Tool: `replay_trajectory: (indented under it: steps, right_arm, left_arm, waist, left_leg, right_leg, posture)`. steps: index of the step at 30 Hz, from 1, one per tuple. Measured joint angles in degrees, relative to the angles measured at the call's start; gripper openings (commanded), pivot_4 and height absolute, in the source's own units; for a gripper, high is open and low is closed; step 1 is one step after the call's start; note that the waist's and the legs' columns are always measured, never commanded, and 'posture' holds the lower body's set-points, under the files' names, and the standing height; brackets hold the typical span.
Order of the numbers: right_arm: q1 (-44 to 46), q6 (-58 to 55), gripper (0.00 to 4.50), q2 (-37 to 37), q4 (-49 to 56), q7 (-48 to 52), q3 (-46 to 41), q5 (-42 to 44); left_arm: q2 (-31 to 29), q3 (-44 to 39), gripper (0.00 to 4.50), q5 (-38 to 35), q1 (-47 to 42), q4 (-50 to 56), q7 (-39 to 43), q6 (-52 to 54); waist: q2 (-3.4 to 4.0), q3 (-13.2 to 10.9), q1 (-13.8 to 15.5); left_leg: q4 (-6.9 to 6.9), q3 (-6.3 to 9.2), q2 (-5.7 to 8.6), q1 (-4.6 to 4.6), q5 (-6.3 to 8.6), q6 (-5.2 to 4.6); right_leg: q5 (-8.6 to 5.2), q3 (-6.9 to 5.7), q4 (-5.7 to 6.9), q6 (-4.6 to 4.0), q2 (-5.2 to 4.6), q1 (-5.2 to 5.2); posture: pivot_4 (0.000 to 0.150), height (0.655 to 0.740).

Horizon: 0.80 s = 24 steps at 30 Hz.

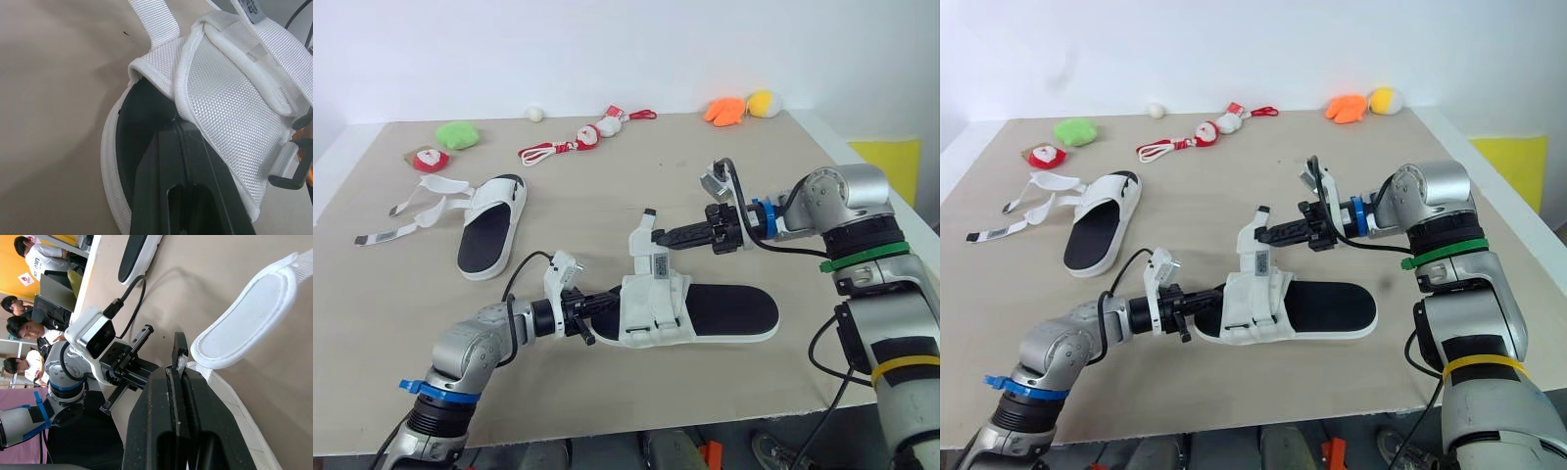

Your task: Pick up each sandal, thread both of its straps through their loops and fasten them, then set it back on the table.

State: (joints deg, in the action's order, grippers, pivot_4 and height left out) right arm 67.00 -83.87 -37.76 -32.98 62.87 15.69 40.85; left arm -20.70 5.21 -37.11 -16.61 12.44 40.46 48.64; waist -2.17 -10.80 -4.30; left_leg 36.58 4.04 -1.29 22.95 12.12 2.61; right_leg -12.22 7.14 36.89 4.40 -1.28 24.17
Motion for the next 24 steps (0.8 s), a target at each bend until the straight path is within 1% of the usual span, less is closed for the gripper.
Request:
replay_trajectory:
  steps: [24]
  right_arm:
    - [-0.67,3.43,0.12,0.64,-2.33,4.87,1.42,-8.78]
  left_arm:
    - [0.3,-0.07,0.0,-0.03,0.09,0.02,-0.07,0.03]
  waist:
    - [0.0,0.0,-0.03]
  left_leg:
    - [0.0,0.0,0.01,0.01,0.0,0.0]
  right_leg:
    - [0.02,0.0,0.0,0.04,0.0,0.0]
  posture:
    - [0.15,0.74]
